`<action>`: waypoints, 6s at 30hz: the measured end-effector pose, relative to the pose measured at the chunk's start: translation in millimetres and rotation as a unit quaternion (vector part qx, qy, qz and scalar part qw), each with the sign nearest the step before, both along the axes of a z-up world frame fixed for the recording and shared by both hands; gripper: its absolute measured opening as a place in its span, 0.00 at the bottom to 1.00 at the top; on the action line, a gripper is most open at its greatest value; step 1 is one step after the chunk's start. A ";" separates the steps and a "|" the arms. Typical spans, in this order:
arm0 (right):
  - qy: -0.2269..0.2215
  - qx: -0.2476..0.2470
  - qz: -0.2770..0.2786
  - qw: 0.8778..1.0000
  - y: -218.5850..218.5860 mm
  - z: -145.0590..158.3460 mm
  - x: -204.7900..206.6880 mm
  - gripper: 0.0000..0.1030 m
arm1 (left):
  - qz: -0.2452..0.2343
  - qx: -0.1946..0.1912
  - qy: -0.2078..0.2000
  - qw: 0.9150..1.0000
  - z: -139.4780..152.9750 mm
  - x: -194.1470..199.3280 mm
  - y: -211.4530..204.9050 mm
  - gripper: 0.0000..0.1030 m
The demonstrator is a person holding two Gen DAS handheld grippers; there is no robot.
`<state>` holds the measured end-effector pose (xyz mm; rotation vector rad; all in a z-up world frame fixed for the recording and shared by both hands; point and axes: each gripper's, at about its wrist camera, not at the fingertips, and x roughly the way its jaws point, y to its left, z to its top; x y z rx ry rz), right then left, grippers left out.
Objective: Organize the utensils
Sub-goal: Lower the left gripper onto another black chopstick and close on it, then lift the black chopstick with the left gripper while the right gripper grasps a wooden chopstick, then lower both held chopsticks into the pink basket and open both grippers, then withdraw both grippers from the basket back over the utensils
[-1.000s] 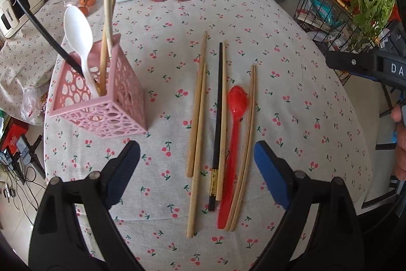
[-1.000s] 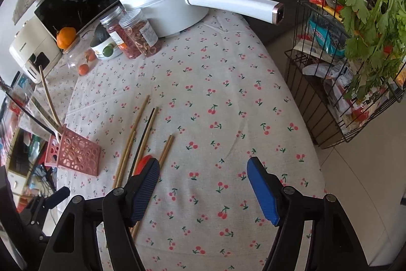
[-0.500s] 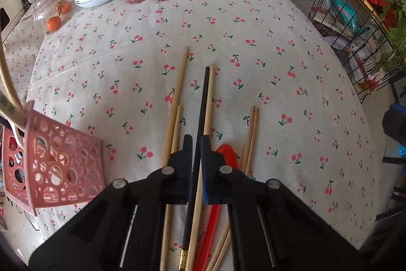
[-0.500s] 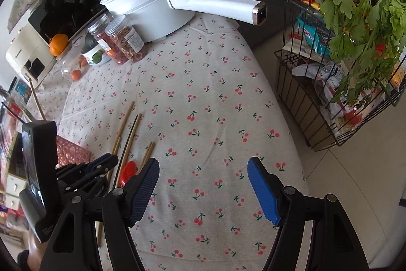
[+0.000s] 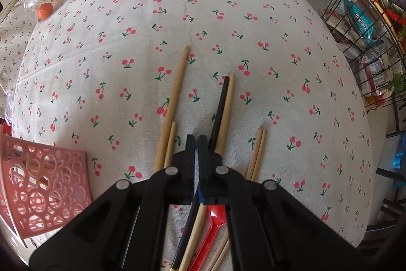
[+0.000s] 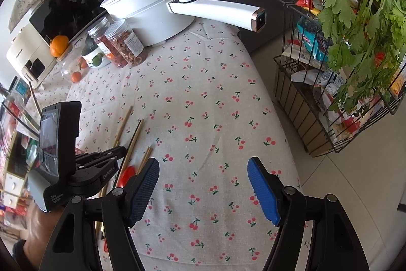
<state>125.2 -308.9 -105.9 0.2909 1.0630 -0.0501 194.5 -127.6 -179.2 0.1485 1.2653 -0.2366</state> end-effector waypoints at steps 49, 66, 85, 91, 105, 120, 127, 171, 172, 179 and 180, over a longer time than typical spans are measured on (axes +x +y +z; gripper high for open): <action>0.084 0.042 0.020 0.995 52.2 -54.8 34.7 0.72 | -0.085 -0.053 -0.063 0.993 67.4 -89.5 49.3 0.06; 0.077 0.048 0.041 0.995 122.2 -83.6 98.1 0.36 | -0.038 -0.147 -0.080 0.985 91.5 -99.3 127.0 0.06; -0.011 0.031 0.043 0.999 134.4 -48.1 85.3 0.05 | 0.001 -0.172 -0.119 0.978 116.1 -113.0 178.7 0.06; -0.094 0.032 0.084 0.991 134.1 7.1 36.9 0.05 | 0.003 -0.181 -0.152 0.972 134.0 -126.3 190.3 0.06; -0.258 0.023 0.133 0.957 147.3 102.2 -56.1 0.05 | 0.005 -0.216 -0.279 0.936 194.5 -152.4 201.0 0.06; -0.369 0.066 0.130 0.918 174.5 150.8 -55.1 0.05 | 0.043 -0.191 -0.407 0.892 226.5 -139.3 207.1 0.06; -0.379 0.087 0.128 0.912 189.7 140.2 -35.2 0.05 | 0.057 -0.180 -0.396 0.899 212.7 -114.9 204.7 0.06; -0.261 0.077 0.097 0.957 136.8 91.4 -1.9 0.62 | 0.110 -0.120 -0.281 0.946 152.6 -99.7 218.1 0.94; -0.255 0.070 0.099 0.959 133.7 89.1 -4.2 0.65 | 0.106 -0.112 -0.273 0.950 148.1 -102.8 216.7 0.95; -0.192 0.026 0.112 0.975 121.0 65.6 -14.3 0.77 | 0.076 -0.088 -0.187 0.976 114.8 -107.6 202.2 0.96; -0.181 0.019 0.114 0.977 120.4 61.3 -15.0 0.78 | 0.073 -0.086 -0.176 0.978 110.7 -107.5 199.9 0.96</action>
